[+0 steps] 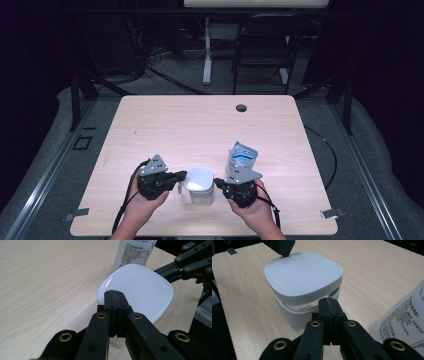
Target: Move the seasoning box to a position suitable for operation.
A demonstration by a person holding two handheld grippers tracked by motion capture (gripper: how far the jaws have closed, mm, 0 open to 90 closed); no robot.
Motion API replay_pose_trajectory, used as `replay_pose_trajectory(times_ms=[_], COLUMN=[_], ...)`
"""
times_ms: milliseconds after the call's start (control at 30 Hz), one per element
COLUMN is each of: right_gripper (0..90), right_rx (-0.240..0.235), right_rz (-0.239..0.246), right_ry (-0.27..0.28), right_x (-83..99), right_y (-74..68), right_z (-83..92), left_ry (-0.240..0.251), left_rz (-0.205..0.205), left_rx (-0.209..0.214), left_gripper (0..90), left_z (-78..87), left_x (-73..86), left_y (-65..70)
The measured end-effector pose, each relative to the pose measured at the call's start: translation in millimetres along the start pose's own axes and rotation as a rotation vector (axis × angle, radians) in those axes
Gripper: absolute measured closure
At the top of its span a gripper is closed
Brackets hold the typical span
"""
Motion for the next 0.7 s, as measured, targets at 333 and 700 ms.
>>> replay_pose_trajectory(times_ms=[333, 700], right_gripper=[90.0, 90.0], right_rx=[-0.011, -0.010], right_rz=[0.020, 0.040], right_ry=[0.002, -0.010], right_x=[-3.3, -10.6], right_y=[-3.9, -6.1], right_z=[-0.2, 1.3], left_ry=[0.000, 0.030], left_rz=[0.004, 0.018], left_rx=[-0.005, -0.013], left_gripper=[90.0, 90.0], left_z=[0.1, 9.7], left_x=[0.3, -3.6], left_y=[-0.4, -4.1])
Point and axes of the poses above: each handheld gripper's, and its own axes: z roughly backward along the jaws, x roughly out of its underside, y roughly to its right, the point moved 8 cm from there along -z, roughly forward along the jaws, and after that the axes turned 7 degrees about x, right-handed, at the moved point
